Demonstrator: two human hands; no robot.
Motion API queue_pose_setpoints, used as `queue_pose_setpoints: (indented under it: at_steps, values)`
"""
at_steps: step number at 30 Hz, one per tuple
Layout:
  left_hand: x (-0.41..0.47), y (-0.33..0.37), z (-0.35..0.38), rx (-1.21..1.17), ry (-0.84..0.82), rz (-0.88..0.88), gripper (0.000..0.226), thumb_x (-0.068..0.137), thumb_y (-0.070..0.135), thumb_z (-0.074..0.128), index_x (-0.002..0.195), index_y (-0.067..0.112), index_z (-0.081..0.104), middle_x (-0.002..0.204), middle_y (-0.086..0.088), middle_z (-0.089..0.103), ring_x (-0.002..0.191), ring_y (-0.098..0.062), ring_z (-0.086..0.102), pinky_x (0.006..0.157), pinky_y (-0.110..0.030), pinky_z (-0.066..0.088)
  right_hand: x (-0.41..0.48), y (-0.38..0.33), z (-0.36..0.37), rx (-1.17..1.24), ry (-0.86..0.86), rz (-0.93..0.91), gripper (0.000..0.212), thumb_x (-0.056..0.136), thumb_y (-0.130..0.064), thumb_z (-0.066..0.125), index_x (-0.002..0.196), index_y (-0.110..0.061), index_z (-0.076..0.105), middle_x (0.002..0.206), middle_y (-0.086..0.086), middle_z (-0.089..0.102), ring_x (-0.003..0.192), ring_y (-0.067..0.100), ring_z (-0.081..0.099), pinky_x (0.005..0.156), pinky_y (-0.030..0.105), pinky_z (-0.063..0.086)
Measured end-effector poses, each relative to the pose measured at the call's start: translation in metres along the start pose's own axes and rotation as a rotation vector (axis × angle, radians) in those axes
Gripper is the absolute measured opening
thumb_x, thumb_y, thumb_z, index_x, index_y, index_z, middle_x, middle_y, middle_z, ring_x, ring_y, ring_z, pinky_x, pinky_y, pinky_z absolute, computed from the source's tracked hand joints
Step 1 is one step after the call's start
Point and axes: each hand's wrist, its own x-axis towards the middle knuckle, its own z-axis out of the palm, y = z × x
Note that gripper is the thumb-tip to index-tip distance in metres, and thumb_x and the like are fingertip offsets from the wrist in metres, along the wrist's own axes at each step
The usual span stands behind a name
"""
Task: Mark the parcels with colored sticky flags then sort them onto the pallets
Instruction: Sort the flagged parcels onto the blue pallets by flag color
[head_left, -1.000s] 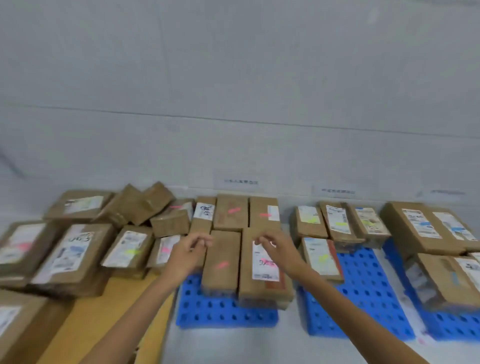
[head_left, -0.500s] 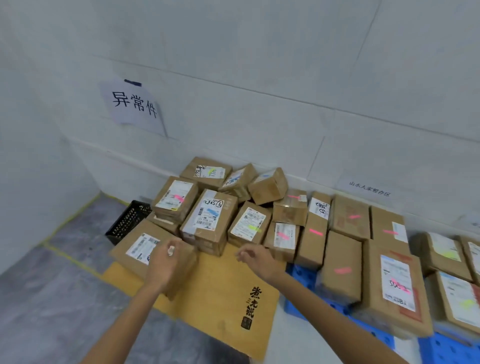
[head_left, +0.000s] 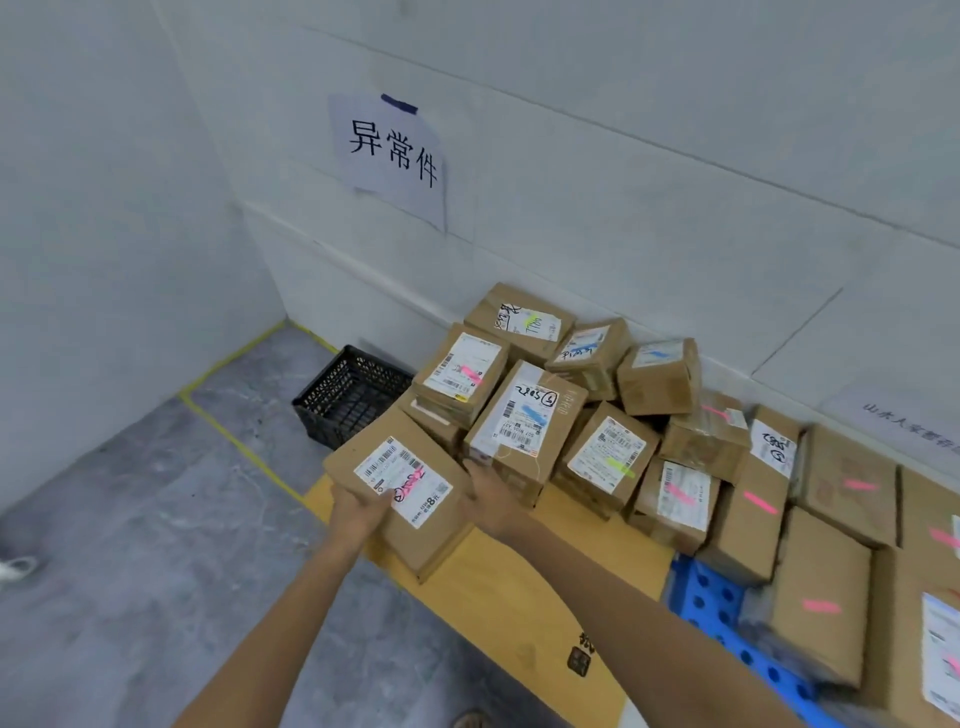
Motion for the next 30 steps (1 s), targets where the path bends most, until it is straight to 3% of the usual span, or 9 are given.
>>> queue_pose_setpoints:
  at_steps: [2, 4, 9, 13, 17, 21, 27, 28, 30]
  values:
    - [-0.004, -0.006, 0.002, -0.066, -0.008, -0.016, 0.056, 0.084, 0.021, 0.070, 0.124, 0.005, 0.033, 0.120, -0.009, 0.051, 0.113, -0.030, 0.053, 0.091, -0.042, 0.046, 0.002, -0.002, 0.014, 0.028, 0.008, 0.000, 0.056, 0.089, -0.031, 0.042, 0.142, -0.016, 0.033, 0.141, 0.009, 0.041, 0.124, 0.021, 0.041, 0.100, 0.030, 0.037]
    - [-0.008, -0.011, -0.001, -0.091, 0.003, -0.020, 0.049, 0.086, 0.017, 0.067, 0.121, 0.006, 0.036, 0.114, -0.010, 0.053, 0.110, -0.033, 0.055, 0.085, -0.040, 0.047, -0.004, -0.005, 0.030, 0.132, -0.037, -0.011, 0.049, 0.089, -0.022, 0.046, 0.138, -0.020, 0.040, 0.134, 0.004, 0.046, 0.116, 0.011, 0.039, 0.097, 0.024, 0.034]
    - [-0.020, -0.024, -0.028, -0.104, 0.040, 0.051, 0.050, 0.084, 0.005, 0.065, 0.130, 0.009, 0.044, 0.121, -0.008, 0.058, 0.109, -0.031, 0.057, 0.094, -0.044, 0.047, -0.026, -0.021, 0.048, 0.390, -0.063, -0.021, 0.053, 0.089, -0.010, 0.048, 0.138, -0.026, 0.035, 0.132, -0.001, 0.053, 0.119, 0.015, 0.053, 0.100, 0.036, 0.046]
    - [-0.050, 0.002, -0.051, -0.112, 0.098, 0.298, 0.067, 0.087, 0.011, 0.064, 0.145, 0.016, 0.029, 0.117, 0.004, 0.052, 0.100, -0.018, 0.056, 0.086, -0.037, 0.048, -0.047, -0.050, 0.031, 0.381, -0.029, -0.154, 0.067, 0.093, -0.008, 0.046, 0.150, -0.026, 0.016, 0.144, -0.010, 0.036, 0.128, 0.007, 0.040, 0.105, 0.029, 0.039]
    - [-0.076, 0.048, -0.062, -0.083, 0.115, 0.610, 0.062, 0.094, 0.018, 0.055, 0.148, 0.026, 0.026, 0.134, 0.005, 0.049, 0.113, -0.015, 0.052, 0.092, -0.030, 0.042, -0.072, -0.068, 0.001, 0.389, 0.113, -0.288, 0.052, 0.097, -0.019, 0.046, 0.144, -0.033, 0.031, 0.146, 0.001, 0.029, 0.135, 0.015, 0.027, 0.110, 0.036, 0.034]
    - [-0.097, 0.096, -0.048, -0.197, -0.046, 0.720, 0.049, 0.096, 0.017, 0.048, 0.142, 0.033, 0.038, 0.138, 0.008, 0.050, 0.121, -0.015, 0.051, 0.100, -0.034, 0.042, -0.097, -0.063, -0.039, 0.432, 0.345, -0.316, 0.051, 0.097, -0.016, 0.046, 0.145, -0.030, 0.031, 0.147, 0.004, 0.029, 0.138, 0.018, 0.024, 0.110, 0.036, 0.032]
    - [-0.144, 0.151, 0.025, -0.218, -0.341, 0.889, 0.040, 0.090, 0.014, 0.054, 0.125, 0.031, 0.053, 0.127, 0.012, 0.057, 0.120, -0.010, 0.051, 0.100, -0.033, 0.044, -0.154, -0.016, -0.099, 0.522, 0.625, -0.235, 0.050, 0.098, -0.012, 0.043, 0.145, -0.025, 0.032, 0.146, -0.004, 0.034, 0.134, 0.007, 0.027, 0.097, 0.001, 0.026]
    - [-0.152, 0.154, 0.041, -0.196, -0.369, 0.899, 0.040, 0.092, 0.013, 0.055, 0.129, 0.028, 0.051, 0.127, 0.012, 0.056, 0.116, -0.006, 0.052, 0.096, -0.028, 0.046, -0.165, -0.006, -0.106, 0.536, 0.671, -0.223, 0.049, 0.098, -0.012, 0.043, 0.144, -0.024, 0.034, 0.144, -0.007, 0.036, 0.133, 0.007, 0.029, 0.097, 0.000, 0.027]
    - [-0.172, 0.158, 0.070, -0.150, -0.426, 0.894, 0.044, 0.092, 0.015, 0.056, 0.134, 0.027, 0.046, 0.121, 0.015, 0.054, 0.107, 0.000, 0.053, 0.084, -0.018, 0.048, -0.185, 0.016, -0.117, 0.553, 0.762, -0.197, 0.048, 0.096, -0.014, 0.045, 0.142, -0.025, 0.038, 0.140, -0.012, 0.040, 0.133, 0.009, 0.032, 0.107, 0.020, 0.034]
